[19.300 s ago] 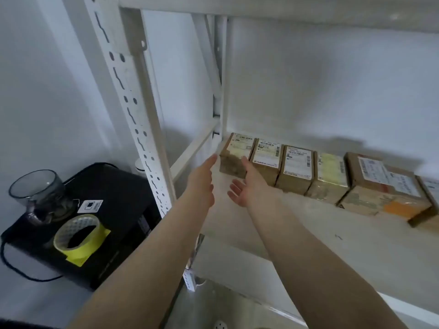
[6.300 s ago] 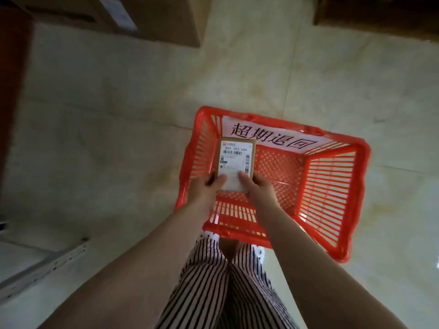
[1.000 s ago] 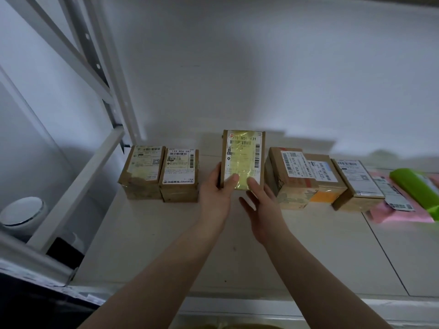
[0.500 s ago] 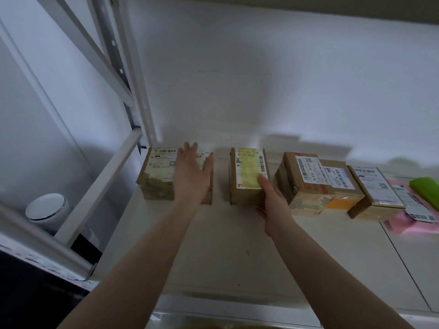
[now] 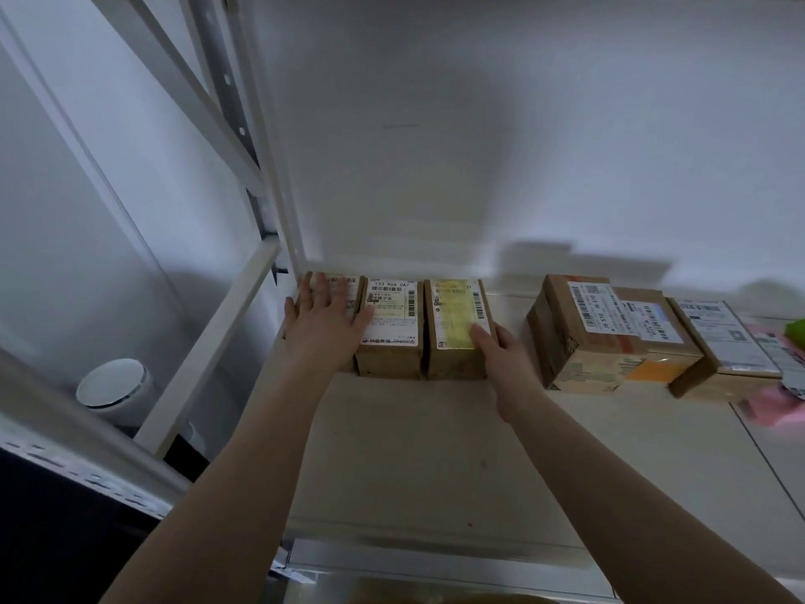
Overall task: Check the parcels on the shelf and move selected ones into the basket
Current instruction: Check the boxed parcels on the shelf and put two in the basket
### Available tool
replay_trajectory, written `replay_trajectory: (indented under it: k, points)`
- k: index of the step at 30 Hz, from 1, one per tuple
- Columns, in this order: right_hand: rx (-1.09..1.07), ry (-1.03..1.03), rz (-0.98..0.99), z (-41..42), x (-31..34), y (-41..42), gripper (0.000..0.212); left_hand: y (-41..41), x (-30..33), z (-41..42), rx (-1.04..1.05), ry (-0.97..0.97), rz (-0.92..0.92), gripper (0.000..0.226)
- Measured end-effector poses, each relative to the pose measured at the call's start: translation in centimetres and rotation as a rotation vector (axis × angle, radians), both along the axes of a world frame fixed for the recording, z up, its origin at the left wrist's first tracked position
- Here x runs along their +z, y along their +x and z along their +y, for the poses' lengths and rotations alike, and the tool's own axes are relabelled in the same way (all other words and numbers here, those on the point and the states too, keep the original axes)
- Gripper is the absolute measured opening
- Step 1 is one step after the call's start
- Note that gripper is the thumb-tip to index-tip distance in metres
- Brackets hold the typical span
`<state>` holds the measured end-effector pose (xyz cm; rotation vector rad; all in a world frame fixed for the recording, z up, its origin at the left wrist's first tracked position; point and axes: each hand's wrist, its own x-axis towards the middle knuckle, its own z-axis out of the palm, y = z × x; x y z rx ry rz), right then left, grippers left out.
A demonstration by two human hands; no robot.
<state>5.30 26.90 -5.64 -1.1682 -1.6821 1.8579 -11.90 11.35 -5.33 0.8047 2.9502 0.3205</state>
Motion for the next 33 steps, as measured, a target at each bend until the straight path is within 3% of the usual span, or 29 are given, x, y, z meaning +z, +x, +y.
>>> replay_trajectory:
  k: [11,15,20,24,27,33]
  points:
    - [-0.021,0.051,-0.040,0.0,0.2,1.1,0.043,1.0,-1.1,1.2,-0.017,0.055,0.067,0.073]
    - [0.010,0.034,-0.085,-0.6,0.8,1.4,0.063,1.1,-0.4,1.1,0.005,0.086,0.076,0.075]
    - [-0.147,-0.125,-0.070,-0.6,0.7,5.1,0.067,4.5,2.8,3.1,-0.078,0.349,0.167,0.068]
    - [-0.407,-0.317,-0.022,1.6,1.0,9.4,0.056,10.1,5.1,7.4,-0.289,0.603,-0.009,0.057]
    - [-0.557,-0.323,0.005,4.0,1.2,11.5,0.073,14.9,5.7,10.7,-0.404,0.728,-0.215,0.055]
    - [-0.607,-0.220,0.061,8.1,2.9,12.3,0.076,20.5,5.4,17.0,-0.164,0.792,-0.771,0.045]
